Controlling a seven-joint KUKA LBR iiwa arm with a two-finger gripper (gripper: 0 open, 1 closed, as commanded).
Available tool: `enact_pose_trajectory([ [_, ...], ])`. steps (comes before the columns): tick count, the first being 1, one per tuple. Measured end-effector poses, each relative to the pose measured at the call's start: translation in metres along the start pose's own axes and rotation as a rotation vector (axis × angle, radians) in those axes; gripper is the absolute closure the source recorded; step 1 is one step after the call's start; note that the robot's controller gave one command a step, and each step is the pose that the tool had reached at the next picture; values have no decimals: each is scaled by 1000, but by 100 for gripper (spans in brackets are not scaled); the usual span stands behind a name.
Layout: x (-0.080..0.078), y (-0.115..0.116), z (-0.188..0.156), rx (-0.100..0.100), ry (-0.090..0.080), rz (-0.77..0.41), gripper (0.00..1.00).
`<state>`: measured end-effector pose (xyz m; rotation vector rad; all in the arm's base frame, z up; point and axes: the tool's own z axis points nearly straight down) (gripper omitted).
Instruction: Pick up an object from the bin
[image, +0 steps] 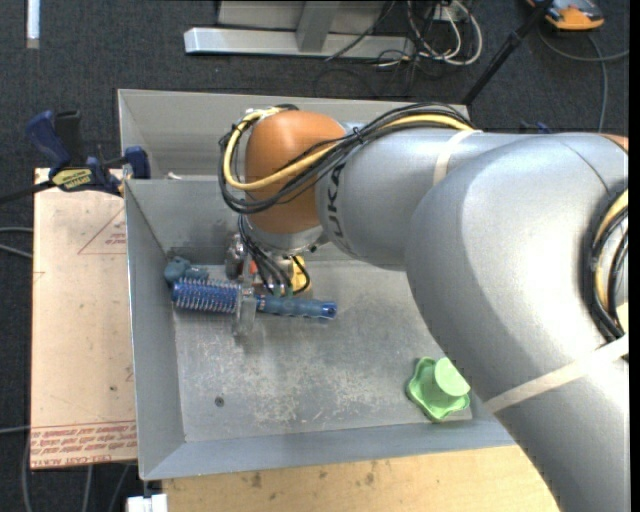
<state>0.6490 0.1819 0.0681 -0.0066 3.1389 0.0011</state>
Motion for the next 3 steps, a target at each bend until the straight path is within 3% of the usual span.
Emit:
enact_pose_trajectory([
  [1, 1, 1, -1, -1, 4, 0, 100],
  [2, 15, -8, -125, -2, -7, -70, 100],
  [3, 18, -14, -233, -2, -8, -96, 100],
])
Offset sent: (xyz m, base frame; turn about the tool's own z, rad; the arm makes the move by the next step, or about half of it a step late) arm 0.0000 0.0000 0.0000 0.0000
